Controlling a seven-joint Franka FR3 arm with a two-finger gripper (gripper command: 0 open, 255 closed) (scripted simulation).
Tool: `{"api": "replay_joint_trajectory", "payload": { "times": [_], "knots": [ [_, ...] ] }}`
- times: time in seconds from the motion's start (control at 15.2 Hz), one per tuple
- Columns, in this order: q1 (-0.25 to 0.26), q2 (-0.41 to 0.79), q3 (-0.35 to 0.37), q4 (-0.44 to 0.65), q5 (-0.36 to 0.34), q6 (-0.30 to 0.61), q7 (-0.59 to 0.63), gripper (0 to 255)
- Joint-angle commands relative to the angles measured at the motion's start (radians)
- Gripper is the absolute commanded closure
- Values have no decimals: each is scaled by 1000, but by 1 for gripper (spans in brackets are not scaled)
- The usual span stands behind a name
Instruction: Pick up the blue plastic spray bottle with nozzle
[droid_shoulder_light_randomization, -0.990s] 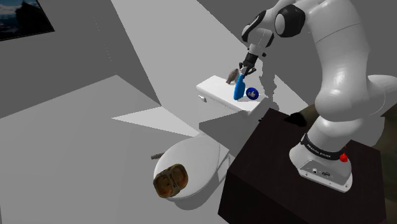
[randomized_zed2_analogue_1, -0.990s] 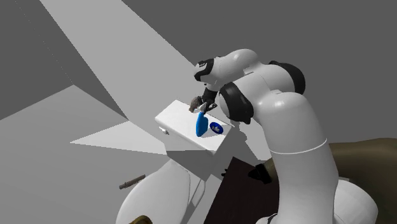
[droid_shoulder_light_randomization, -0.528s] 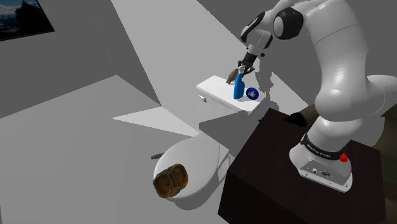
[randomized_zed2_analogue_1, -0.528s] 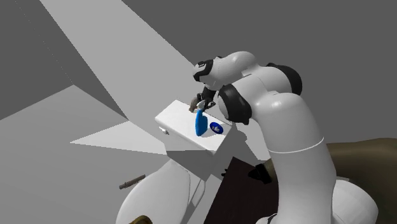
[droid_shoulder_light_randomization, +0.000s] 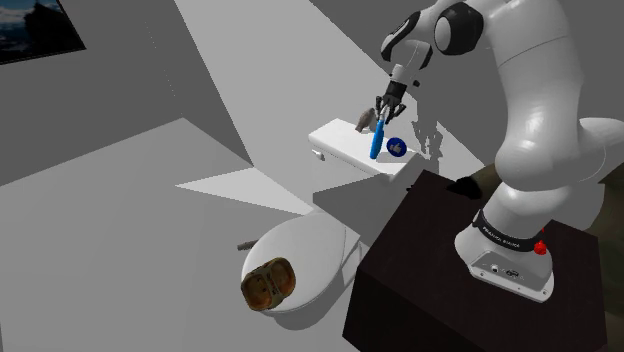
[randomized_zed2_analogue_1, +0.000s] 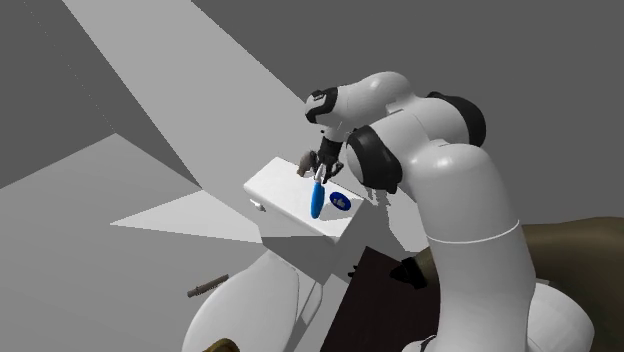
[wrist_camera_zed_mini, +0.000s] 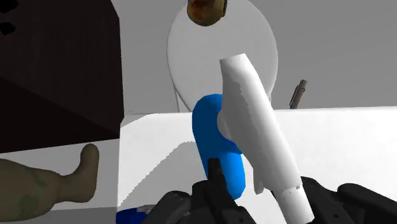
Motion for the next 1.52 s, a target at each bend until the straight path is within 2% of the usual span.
{"api": "replay_joint_trajectory", "payload": {
  "times": [0.0,0.07,0.66,0.73,1.45],
  "knots": [
    [10,18,13,7,-41,24,-111,0],
    [13,22,19,7,-55,35,-147,0],
    [4,93,34,24,-37,85,-167,0],
    [4,94,34,26,-37,84,-165,255],
    [7,73,30,18,-42,73,-162,255]
  ]
}}
